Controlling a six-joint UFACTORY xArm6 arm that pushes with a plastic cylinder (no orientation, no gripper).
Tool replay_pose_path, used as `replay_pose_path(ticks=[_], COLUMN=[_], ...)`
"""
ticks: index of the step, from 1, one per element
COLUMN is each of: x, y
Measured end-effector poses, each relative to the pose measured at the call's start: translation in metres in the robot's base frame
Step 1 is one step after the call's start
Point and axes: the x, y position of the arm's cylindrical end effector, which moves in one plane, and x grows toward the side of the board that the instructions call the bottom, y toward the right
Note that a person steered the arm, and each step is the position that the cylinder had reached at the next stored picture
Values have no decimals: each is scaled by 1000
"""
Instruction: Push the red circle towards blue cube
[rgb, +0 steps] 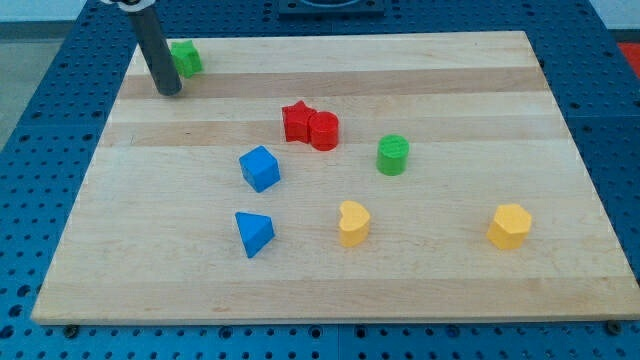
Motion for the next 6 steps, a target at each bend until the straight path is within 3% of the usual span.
replay_pose_path(ticks=[1, 2, 3, 4, 5, 6], x=[29, 31, 3, 42, 97, 169], y=[69, 178, 295, 386, 385, 319])
